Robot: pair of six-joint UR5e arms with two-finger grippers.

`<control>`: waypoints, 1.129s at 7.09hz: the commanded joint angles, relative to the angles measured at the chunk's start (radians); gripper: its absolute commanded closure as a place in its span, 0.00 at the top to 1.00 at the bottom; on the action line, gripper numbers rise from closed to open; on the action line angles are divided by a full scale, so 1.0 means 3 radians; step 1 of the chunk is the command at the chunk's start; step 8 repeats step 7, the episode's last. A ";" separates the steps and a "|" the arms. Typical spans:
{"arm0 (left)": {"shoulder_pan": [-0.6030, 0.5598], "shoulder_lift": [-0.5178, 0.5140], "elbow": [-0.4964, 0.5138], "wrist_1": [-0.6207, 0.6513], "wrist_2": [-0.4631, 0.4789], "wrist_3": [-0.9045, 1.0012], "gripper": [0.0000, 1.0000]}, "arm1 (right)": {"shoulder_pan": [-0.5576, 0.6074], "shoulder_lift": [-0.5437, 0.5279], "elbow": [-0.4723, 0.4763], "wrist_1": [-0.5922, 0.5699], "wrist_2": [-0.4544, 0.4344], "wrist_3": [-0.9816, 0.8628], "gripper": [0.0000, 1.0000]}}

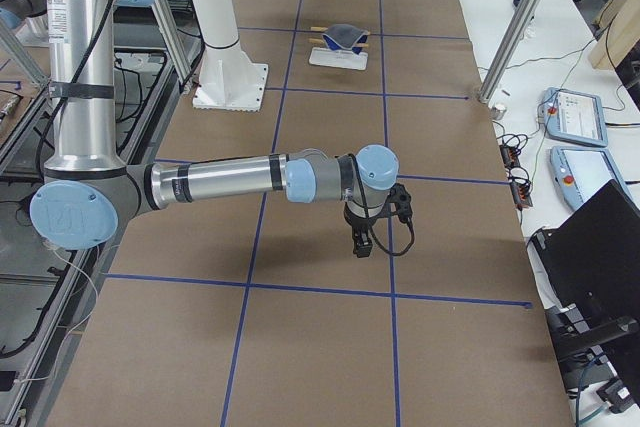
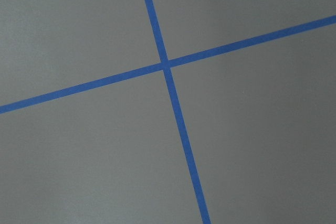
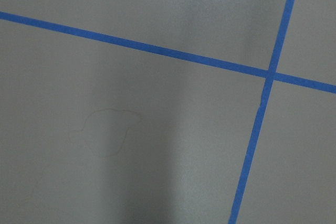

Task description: Hang towel on rack

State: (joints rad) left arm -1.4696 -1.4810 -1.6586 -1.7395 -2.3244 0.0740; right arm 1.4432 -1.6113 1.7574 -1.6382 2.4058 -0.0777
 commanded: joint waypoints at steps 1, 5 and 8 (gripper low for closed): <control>0.0000 -0.0008 0.0006 0.0000 -0.0004 -0.0001 0.98 | 0.0016 -0.0034 0.0053 0.0005 -0.0078 -0.0007 1.00; 0.0000 -0.0039 0.0062 -0.0072 -0.0004 -0.0323 0.98 | -0.0014 -0.0024 -0.0008 -0.0001 -0.0196 -0.0328 1.00; 0.0000 -0.0044 0.0042 -0.0072 -0.0009 -0.0323 0.98 | -0.0030 0.0012 -0.0120 0.0000 -0.0191 -0.0324 1.00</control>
